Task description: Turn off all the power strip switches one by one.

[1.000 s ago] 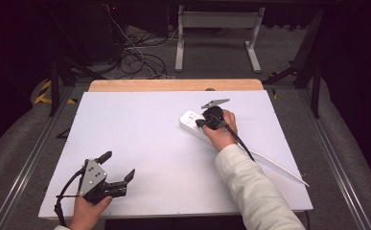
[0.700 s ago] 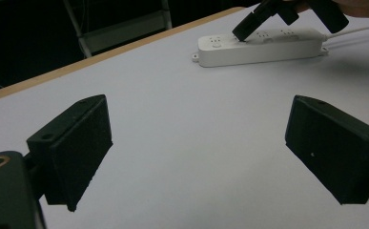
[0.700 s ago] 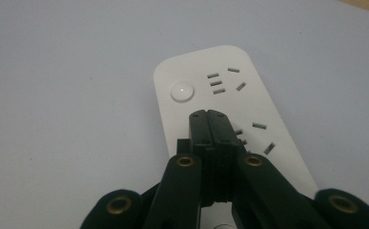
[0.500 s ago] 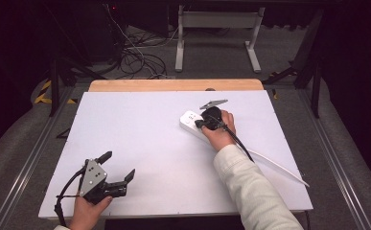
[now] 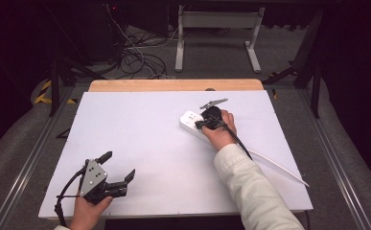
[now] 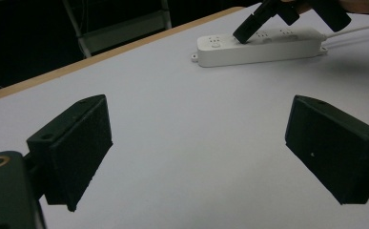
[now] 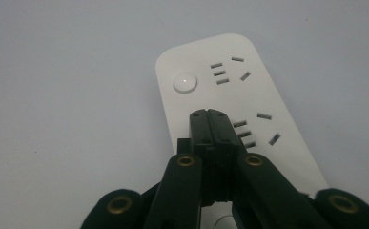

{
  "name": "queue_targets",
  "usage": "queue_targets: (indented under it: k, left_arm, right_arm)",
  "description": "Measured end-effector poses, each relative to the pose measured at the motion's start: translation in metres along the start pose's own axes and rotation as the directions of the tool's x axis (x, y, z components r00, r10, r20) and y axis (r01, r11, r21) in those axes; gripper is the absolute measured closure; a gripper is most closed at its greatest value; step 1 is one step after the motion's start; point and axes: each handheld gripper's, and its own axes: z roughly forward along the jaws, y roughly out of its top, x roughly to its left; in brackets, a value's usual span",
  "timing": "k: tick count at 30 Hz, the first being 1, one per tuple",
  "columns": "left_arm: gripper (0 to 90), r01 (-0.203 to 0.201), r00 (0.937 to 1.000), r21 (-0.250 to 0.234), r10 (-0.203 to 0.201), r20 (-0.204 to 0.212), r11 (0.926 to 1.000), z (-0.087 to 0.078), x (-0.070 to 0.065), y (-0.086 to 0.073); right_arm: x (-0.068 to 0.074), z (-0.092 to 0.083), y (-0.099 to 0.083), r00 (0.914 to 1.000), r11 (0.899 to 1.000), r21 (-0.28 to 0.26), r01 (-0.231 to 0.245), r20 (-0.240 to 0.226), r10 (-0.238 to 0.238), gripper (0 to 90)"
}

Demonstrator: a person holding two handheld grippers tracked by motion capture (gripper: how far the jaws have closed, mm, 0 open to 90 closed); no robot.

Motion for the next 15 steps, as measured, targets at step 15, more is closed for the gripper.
queue_targets:
  k: [15]
  left_arm:
    - [9.3, 0.002, 1.0000, 0.003, -0.002, 0.000, 1.0000, 0.0005, 0.0000, -0.0001]
  right_arm:
    - [0.0000, 0.0002, 0.0028, 0.9998, 1.000, 0.024, -0.020, 0.004, 0.019, 90.0]
